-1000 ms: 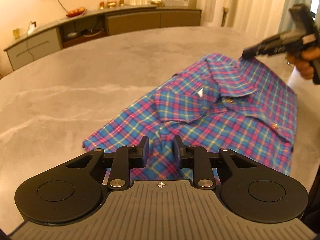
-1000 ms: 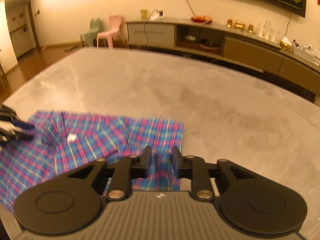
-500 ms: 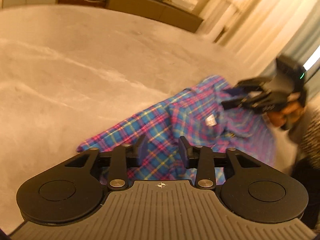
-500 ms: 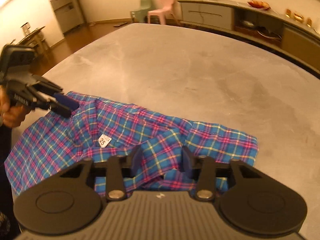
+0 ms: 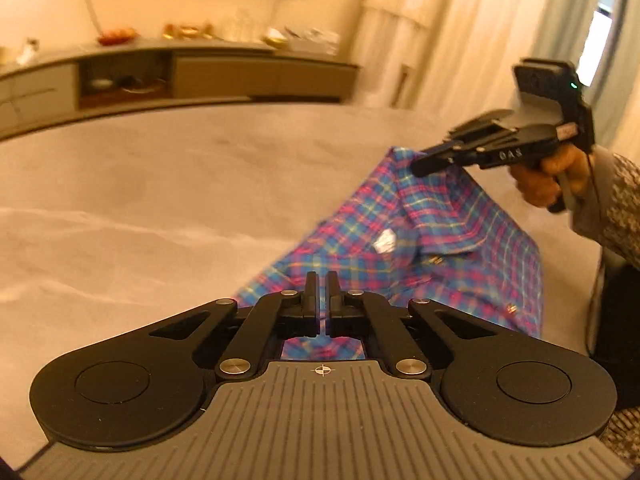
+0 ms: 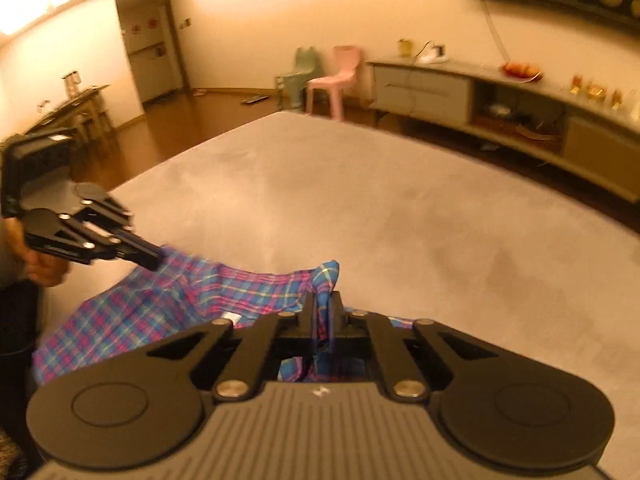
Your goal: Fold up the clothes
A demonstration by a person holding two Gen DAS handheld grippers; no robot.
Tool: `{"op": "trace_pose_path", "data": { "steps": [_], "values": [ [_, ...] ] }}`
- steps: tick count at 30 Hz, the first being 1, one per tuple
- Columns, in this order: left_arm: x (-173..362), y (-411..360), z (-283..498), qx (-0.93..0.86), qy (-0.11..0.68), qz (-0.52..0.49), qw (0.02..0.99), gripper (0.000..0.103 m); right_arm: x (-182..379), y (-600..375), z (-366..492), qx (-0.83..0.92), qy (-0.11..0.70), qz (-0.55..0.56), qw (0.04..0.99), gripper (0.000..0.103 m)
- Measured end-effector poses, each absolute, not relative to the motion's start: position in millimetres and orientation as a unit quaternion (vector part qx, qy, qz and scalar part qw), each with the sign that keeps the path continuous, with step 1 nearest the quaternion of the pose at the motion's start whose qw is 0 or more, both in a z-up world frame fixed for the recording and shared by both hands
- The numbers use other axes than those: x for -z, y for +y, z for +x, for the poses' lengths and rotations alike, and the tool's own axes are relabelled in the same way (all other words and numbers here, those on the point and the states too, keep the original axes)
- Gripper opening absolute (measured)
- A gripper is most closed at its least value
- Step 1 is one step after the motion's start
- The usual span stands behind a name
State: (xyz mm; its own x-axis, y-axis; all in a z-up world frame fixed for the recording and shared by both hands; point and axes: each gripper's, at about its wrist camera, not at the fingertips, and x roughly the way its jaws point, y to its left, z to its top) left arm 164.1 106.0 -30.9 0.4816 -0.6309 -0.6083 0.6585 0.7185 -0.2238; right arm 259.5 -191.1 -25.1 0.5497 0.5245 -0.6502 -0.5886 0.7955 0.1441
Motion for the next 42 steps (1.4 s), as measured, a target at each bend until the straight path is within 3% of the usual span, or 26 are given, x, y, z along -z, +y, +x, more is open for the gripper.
{"op": "trace_pose_path", "data": {
  "steps": [6, 9, 11, 14, 18, 22, 24, 26, 27, 30, 32, 39, 40, 41, 42],
  "values": [
    [41, 93, 164, 0.386, 0.357, 0.027, 0.85, 0.0, 65, -160, 284, -0.254, 0.399, -0.109, 0.874, 0.005],
    [37, 82, 149, 0.434, 0.346, 0.035, 0.831, 0.005, 61, -156, 281, -0.231, 0.394, -0.127, 0.881, 0.02],
    [41, 74, 142, 0.444, 0.353, 0.051, 0.822, 0.008, 42, -170, 274, -0.221, 0.37, -0.104, 0.896, 0.037],
    [60, 68, 146, 0.407, 0.386, 0.082, 0.824, 0.008, 25, -196, 259, -0.234, 0.372, -0.062, 0.896, 0.033],
    [58, 66, 146, 0.394, 0.381, 0.096, 0.831, 0.006, 69, -220, 254, -0.175, 0.449, -0.078, 0.873, 0.031],
    [36, 61, 137, 0.409, 0.329, 0.086, 0.847, 0.02, 61, -210, 240, -0.116, 0.43, -0.103, 0.889, 0.031],
    [33, 55, 139, 0.397, 0.311, 0.086, 0.859, 0.023, 40, -182, 218, -0.124, 0.379, -0.143, 0.906, 0.032],
    [36, 43, 144, 0.382, 0.306, 0.093, 0.867, 0.023, 28, -151, 198, -0.152, 0.339, -0.168, 0.913, 0.047],
    [38, 39, 148, 0.375, 0.308, 0.093, 0.87, 0.024, 32, -133, 193, -0.168, 0.338, -0.183, 0.908, 0.048],
    [44, 24, 156, 0.374, 0.314, 0.093, 0.868, 0.027, 58, -93, 183, -0.206, 0.346, -0.234, 0.885, 0.042],
    [48, 14, 157, 0.386, 0.313, 0.097, 0.862, 0.029, 73, -86, 186, -0.196, 0.354, -0.249, 0.88, 0.02],
    [64, -14, 164, 0.4, 0.328, 0.114, 0.849, 0.03, 61, -112, 206, -0.205, 0.372, -0.112, 0.899, 0.014],
    [66, -16, 167, 0.396, 0.336, 0.111, 0.848, 0.022, 64, -115, 209, -0.206, 0.378, -0.102, 0.897, 0.013],
    [68, -17, 169, 0.393, 0.342, 0.109, 0.847, 0.007, 72, -116, 215, -0.207, 0.392, -0.096, 0.891, 0.012],
    [69, -18, 170, 0.386, 0.343, 0.111, 0.849, 0.0, 79, -118, 220, -0.208, 0.405, -0.091, 0.886, 0.01]
  ]
}}
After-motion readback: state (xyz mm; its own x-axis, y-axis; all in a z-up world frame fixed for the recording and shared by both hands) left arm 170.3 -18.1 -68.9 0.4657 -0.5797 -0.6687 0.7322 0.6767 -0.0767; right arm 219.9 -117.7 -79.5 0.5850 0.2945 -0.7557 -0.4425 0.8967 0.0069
